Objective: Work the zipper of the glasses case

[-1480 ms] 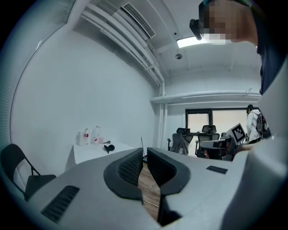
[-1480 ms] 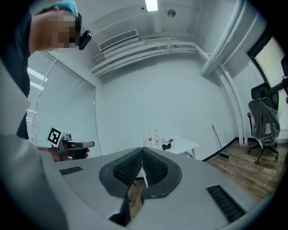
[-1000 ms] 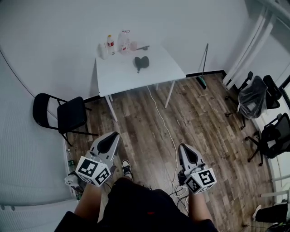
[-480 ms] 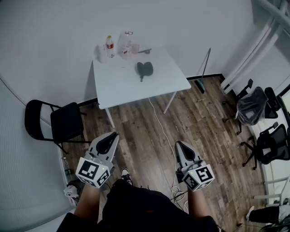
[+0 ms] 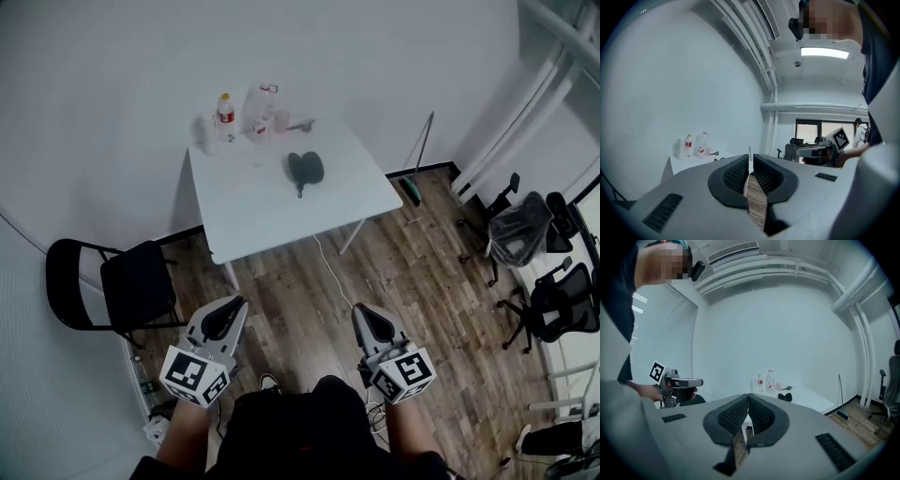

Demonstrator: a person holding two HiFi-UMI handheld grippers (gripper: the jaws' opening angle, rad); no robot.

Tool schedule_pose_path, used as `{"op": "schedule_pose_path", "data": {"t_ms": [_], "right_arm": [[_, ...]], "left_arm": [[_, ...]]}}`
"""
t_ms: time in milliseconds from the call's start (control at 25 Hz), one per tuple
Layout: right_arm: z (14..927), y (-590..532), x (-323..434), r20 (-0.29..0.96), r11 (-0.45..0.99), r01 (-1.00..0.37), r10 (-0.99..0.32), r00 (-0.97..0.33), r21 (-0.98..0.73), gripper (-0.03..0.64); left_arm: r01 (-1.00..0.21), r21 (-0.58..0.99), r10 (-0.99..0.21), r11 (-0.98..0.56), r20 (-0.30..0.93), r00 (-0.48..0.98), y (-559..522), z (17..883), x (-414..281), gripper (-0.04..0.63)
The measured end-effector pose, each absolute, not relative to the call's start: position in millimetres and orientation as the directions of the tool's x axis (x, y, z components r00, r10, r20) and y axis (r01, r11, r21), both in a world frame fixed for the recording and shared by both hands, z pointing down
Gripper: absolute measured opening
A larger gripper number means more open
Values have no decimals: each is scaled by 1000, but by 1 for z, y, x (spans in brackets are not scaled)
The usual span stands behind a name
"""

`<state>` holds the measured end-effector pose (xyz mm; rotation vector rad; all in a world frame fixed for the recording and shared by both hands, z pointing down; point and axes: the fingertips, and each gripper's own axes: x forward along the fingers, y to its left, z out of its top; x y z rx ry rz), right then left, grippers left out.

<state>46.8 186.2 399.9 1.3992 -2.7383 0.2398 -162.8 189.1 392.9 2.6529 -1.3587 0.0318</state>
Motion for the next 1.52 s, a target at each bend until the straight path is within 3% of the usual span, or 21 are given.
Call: {"op": "schedule_pose_path", "data": {"t_ms": [480,760,1120,1520], "right_arm": [[414,98,35,96,604,-778,-776,-624,-173,21],[419,-1,73,82,608,-768,-771,-632,-200,21],[447,-142,151,179,611,-761,-741,-647,-220,21],[481,-237,175,271,629,-754,-704,-656,-191,21]], "left_arm": [[-815,151,-812,-560,99,576,111,399,-162,46],[-830,150,-822,-537,131,555,20,399,-130,46],[-873,208,-864,-440,166,475,-103,399,-70,46],[-896,228,-884,-380,194,424,-179,423,-39,46]]}}
